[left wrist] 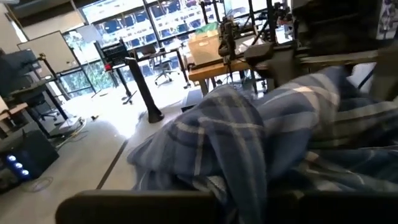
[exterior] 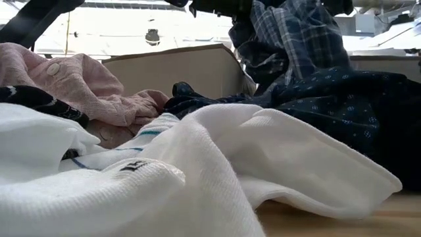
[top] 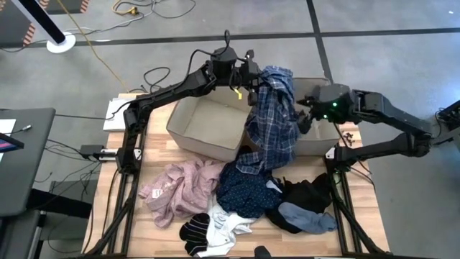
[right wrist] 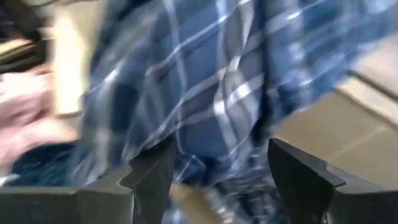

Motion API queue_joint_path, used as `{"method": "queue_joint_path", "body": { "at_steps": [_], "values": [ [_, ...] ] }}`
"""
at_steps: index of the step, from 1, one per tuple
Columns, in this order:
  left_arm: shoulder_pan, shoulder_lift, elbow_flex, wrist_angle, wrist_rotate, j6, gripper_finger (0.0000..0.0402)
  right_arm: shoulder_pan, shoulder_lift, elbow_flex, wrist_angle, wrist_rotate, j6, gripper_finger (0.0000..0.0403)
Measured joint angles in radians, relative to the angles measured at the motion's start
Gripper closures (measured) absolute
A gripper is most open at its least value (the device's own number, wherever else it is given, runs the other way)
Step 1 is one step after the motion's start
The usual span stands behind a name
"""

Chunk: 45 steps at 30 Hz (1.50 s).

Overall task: Sort clothes
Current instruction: Put the blue plaid shirt into the right laundry organizer

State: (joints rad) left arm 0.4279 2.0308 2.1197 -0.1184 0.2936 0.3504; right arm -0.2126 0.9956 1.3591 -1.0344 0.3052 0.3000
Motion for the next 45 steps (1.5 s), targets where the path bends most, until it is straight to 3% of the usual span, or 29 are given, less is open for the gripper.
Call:
{"method": "queue_joint_path", "body": {
  "at_steps": [18,24,28,32,34,36,40,41,45],
  "values": [
    [0.022,0.0,0.0,-0.005,-0.001,0.008,0.0401,0.226,-0.053,0.001,-0.002,-0.017,0.118,0.0127],
    [0.017,0.0,0.0,0.007,0.026,-0.01,0.0401,0.219,0.041,0.0,0.009,0.051,0.098,0.0127],
    [-0.002,0.0,0.0,0.026,0.051,-0.022,0.0401,0.192,0.139,-0.016,0.109,0.066,0.034,0.0127],
    [-0.019,0.0,0.0,0.024,0.071,-0.022,0.0401,0.151,0.24,-0.026,0.145,0.189,0.009,0.013],
    [-0.024,0.0,0.0,0.017,0.071,-0.022,0.0401,0.148,0.271,-0.027,0.149,0.243,-0.014,0.0149],
    [-0.024,0.0,0.0,0.006,0.073,-0.022,0.0401,0.152,0.283,-0.027,0.172,0.247,-0.044,0.0194],
    [-0.023,0.0,0.0,-0.001,0.103,-0.03,0.0401,0.169,0.288,-0.027,0.194,0.242,-0.112,0.0357],
    [-0.023,0.0,0.0,0.001,0.11,-0.033,0.0401,0.171,0.288,-0.027,0.198,0.243,-0.128,0.0378],
    [-0.022,-0.005,0.0,0.008,0.118,-0.05,0.0396,0.157,0.261,-0.027,0.194,0.256,-0.128,0.0394]
  ]
}}
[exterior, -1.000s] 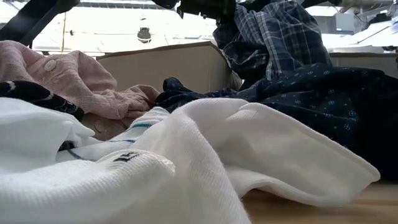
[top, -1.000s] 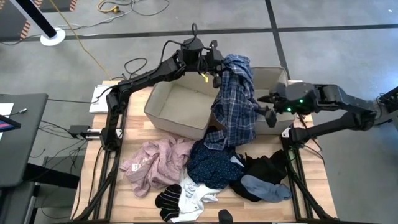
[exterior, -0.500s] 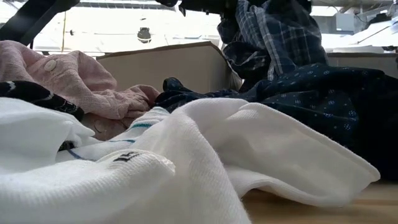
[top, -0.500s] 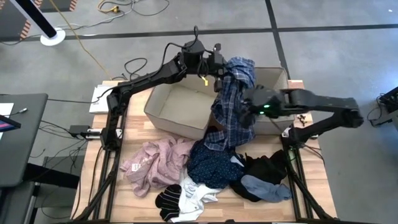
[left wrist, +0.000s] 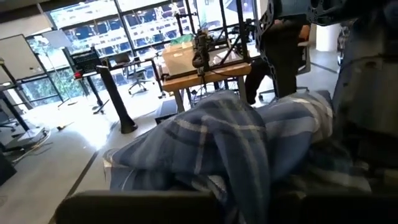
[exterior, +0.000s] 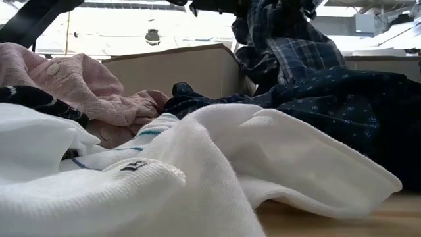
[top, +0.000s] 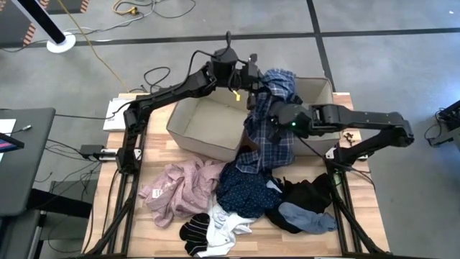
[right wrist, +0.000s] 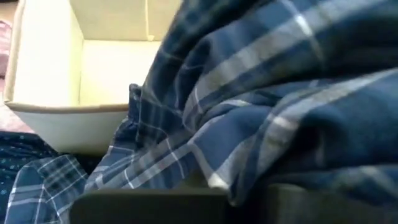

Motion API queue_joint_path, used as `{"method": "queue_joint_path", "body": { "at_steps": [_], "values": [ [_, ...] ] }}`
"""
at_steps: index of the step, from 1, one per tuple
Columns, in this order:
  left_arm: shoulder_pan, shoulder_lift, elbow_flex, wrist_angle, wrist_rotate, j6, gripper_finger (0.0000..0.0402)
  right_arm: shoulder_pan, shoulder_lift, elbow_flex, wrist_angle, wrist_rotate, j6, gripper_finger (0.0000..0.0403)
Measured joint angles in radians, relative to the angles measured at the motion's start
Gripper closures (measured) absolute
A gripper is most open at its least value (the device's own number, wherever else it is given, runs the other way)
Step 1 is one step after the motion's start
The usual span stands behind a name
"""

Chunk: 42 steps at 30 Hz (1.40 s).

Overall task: Sort clothes
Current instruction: Put the blue plaid shirt into the right laundry organizer

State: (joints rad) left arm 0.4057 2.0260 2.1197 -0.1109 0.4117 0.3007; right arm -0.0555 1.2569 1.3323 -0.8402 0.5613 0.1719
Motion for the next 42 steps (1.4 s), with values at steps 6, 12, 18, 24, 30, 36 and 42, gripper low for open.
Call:
{"method": "queue_joint_path", "body": {
  "at_steps": [6,12,18,24,30,36,42],
  "values": [
    [0.0,-0.062,0.0,0.0,-0.024,0.008,0.0327,-0.006,-0.094,0.0,-0.003,0.071,-0.016,0.04],
    [0.015,-0.157,0.0,-0.068,-0.067,0.013,0.0226,-0.026,-0.227,0.0,0.015,0.215,-0.056,0.0401],
    [0.018,-0.241,0.0,-0.264,-0.068,0.056,0.0175,-0.083,-0.338,0.002,0.022,0.344,-0.096,0.0402],
    [-0.016,-0.241,0.0,-0.417,-0.024,0.076,0.0173,-0.215,-0.368,0.002,0.001,0.366,-0.11,0.0402],
    [-0.064,-0.189,0.0,-0.445,0.004,0.082,0.0177,-0.333,-0.294,0.002,-0.113,0.315,-0.068,0.0401],
    [-0.102,-0.138,0.0,-0.544,0.038,0.126,0.0177,-0.398,-0.168,-0.023,-0.203,0.19,-0.015,0.0398],
    [-0.132,-0.077,0.0,-0.7,0.038,0.222,0.0177,-0.449,-0.066,-0.117,-0.196,0.036,-0.002,0.0397]
  ]
}}
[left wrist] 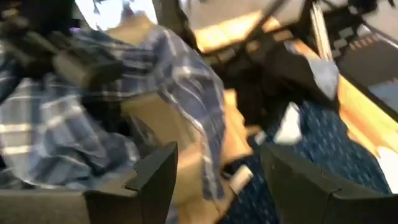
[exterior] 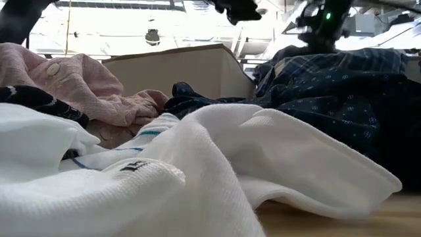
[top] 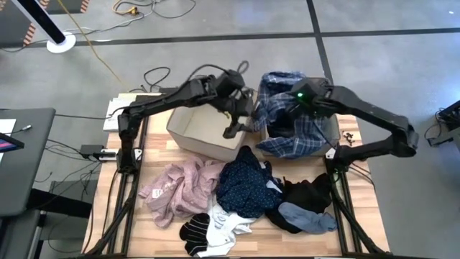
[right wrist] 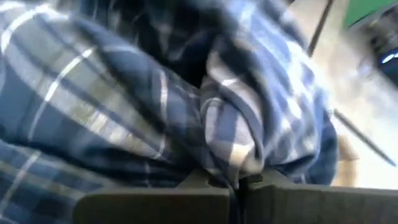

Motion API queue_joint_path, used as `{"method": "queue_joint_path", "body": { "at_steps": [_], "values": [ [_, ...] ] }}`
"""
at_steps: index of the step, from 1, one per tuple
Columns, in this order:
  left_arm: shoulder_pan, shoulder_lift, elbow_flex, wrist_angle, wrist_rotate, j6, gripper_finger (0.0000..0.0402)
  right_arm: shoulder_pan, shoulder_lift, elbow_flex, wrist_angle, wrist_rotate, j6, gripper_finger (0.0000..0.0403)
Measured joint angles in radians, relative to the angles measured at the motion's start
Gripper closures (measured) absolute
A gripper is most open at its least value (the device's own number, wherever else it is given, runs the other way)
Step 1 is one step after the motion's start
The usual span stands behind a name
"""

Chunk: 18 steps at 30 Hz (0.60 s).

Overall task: Sort clothes
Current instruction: Put the blue plaid shirt into the right laundry organizer

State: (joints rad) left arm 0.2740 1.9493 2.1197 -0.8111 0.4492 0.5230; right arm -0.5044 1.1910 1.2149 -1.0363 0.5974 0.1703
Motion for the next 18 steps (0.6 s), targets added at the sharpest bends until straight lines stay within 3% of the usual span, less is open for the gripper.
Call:
{"method": "queue_joint_path", "body": {
  "at_steps": [10,15,18],
  "values": [
    [-0.058,0.123,0.0,-0.043,-0.018,0.096,0.0177,-0.117,0.098,-0.145,0.06,-0.239,-0.008,0.0383],
    [-0.086,0.189,0.0,0.032,-0.341,0.062,0.0177,-0.143,0.105,-0.166,0.086,-0.292,-0.02,0.036],
    [-0.087,0.216,0.0,0.07,-0.391,0.036,0.0177,-0.138,0.093,-0.167,0.098,-0.292,-0.022,0.0347]
  ]
}}
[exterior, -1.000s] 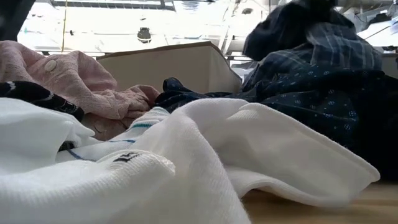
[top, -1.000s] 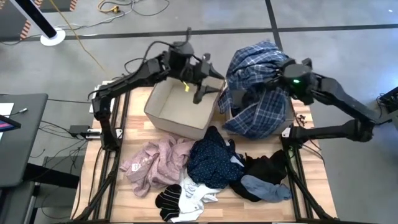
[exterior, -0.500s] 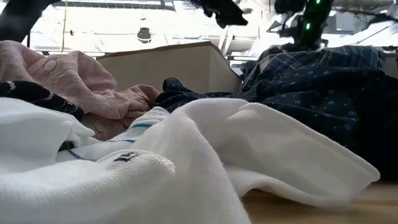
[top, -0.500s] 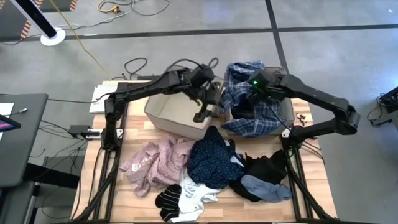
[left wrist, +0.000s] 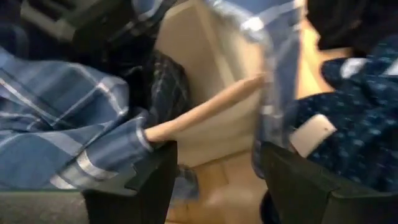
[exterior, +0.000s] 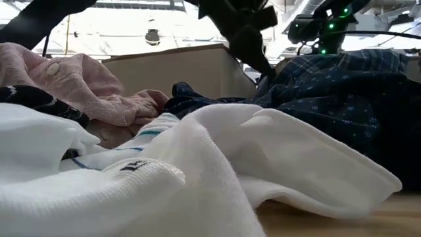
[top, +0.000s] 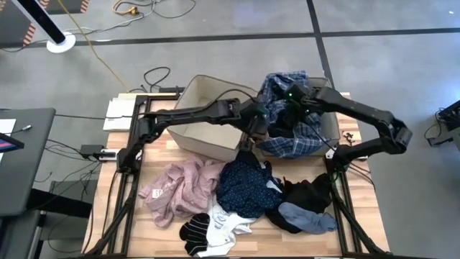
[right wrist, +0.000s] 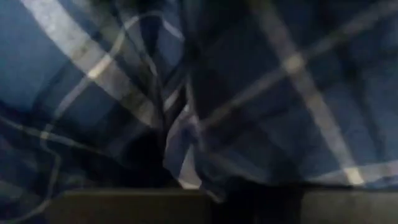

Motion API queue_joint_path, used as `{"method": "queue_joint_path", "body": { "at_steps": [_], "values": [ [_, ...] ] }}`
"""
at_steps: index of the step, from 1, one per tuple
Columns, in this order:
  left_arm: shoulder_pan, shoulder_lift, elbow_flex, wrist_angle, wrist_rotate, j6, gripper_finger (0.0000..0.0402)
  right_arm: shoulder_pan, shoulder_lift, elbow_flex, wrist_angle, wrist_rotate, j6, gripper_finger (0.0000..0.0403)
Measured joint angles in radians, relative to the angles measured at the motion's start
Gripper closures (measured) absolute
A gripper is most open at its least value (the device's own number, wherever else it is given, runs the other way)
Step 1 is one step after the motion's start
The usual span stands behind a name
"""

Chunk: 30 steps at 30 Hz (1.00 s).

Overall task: Sort clothes
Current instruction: Put the blue plaid shirt into the right laundry organizer

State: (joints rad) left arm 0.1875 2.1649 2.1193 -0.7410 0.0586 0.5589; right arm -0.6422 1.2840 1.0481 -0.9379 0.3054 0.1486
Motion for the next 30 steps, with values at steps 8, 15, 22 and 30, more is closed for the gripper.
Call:
{"method": "queue_joint_path", "body": {
  "at_steps": [8,15,22,30],
  "values": [
    [-0.029,0.041,-0.002,0.083,-0.257,-0.073,0.0178,0.029,-0.091,0.0,0.029,0.002,-0.001,0.0317],
    [-0.1,0.041,-0.002,0.084,-0.458,-0.048,0.0178,0.047,-0.188,0.0,0.03,0.003,0.0,0.031],
    [-0.172,0.041,-0.002,0.074,-0.588,0.006,0.0178,0.048,-0.251,0.0,0.017,0.003,0.0,0.031],
    [-0.191,0.041,-0.002,0.089,-0.705,0.006,0.0178,0.099,-0.265,0.0,-0.004,0.003,0.017,0.031]
  ]
}}
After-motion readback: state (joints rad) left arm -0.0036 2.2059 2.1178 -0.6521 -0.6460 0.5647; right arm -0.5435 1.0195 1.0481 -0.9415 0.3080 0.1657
